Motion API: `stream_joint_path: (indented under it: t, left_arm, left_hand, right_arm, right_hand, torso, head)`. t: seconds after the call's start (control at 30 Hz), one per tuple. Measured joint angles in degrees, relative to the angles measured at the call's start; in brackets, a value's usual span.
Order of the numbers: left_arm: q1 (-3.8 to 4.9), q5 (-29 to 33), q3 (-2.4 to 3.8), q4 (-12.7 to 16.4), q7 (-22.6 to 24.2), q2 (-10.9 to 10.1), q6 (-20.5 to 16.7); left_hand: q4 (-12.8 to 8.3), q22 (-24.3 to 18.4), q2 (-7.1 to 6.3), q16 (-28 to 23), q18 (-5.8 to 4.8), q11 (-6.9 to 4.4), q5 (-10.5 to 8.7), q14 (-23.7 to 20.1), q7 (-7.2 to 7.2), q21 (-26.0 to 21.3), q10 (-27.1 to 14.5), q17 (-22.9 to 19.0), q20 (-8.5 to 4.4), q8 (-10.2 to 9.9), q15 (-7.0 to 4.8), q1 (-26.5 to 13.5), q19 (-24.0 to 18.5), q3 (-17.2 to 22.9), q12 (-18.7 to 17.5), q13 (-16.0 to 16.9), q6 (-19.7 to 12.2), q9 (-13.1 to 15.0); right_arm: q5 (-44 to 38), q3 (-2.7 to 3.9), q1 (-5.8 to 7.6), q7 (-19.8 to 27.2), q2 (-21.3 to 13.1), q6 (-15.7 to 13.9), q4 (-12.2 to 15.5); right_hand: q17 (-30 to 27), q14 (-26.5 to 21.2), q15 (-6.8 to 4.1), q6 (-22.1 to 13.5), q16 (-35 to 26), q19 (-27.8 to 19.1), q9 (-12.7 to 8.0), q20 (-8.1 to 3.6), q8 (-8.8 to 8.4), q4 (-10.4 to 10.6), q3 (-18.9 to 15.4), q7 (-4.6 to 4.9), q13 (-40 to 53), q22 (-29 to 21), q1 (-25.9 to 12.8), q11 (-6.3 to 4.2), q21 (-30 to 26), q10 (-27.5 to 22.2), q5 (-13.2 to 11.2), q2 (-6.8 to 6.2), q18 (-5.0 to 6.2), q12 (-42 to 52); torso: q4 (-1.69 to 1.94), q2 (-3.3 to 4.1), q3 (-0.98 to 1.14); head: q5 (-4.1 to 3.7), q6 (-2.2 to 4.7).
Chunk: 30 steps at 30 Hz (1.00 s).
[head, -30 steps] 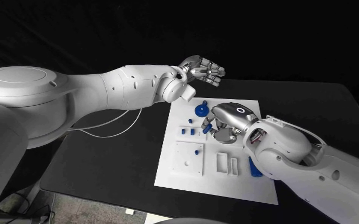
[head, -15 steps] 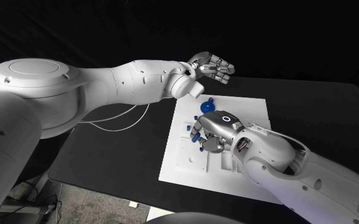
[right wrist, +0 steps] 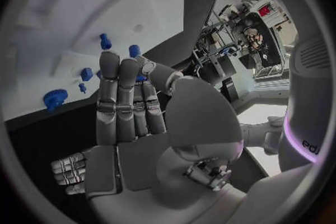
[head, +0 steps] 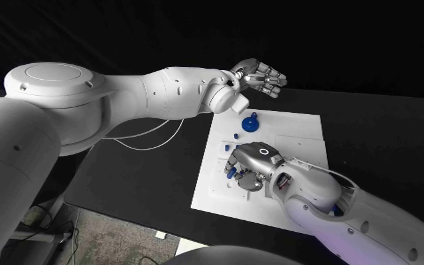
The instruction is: Assemble the parts on the task board
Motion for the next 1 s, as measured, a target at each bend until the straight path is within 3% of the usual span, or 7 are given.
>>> stream_joint_path:
  t: [0.47, 1.0]
  left_arm:
    - [-0.07, 0.01, 0.01, -0.14, 0.05, 0.0, 0.19]
    - [-0.2, 0.02, 0.01, -0.33, 0.07, 0.04, 0.39]
  left_hand:
    - [0.0, -0.04, 0.0, 0.0, 0.0, 0.0, 0.0, 0.0, 0.0, 0.0, 0.0, 0.0, 0.0, 0.0, 0.0, 0.0, 0.0, 0.0, 0.0, 0.0, 0.0, 0.0]
    - [-0.17, -0.25, 0.0, 0.0, 0.0, 0.0, 0.0, 0.0, 0.0, 0.0, 0.0, 0.0, 0.0, 0.0, 0.0, 0.0, 0.0, 0.17, 0.0, 0.0, 0.0, 0.0]
  right_arm:
    - [-0.41, -0.3, -1.15, 0.52, 0.06, 0.15, -0.55]
    - [-0.74, -0.5, -1.72, 0.84, 0.03, 0.98, -0.71]
  right_hand:
    - [0.15, 0.0, 0.0, 0.0, -0.04, 0.01, 0.0, 0.02, -0.01, 0.02, 0.33, 0.0, 0.0, 0.07, -0.64, -0.18, -0.47, 0.18, 0.28, -0.13, 0.01, 0.0]
    - [0.19, 0.0, 0.0, -0.01, -0.47, 0.09, 0.0, 0.11, -0.01, 0.02, 0.33, 0.0, 0.0, 0.08, -0.93, -0.19, -0.78, 0.19, 0.28, -0.44, 0.0, 0.01]
  torso:
    - [-0.05, -0.03, 0.0]
    - [-0.09, -0.02, 0.03]
  head:
    - [0.72, -0.53]
    - [0.58, -0.71]
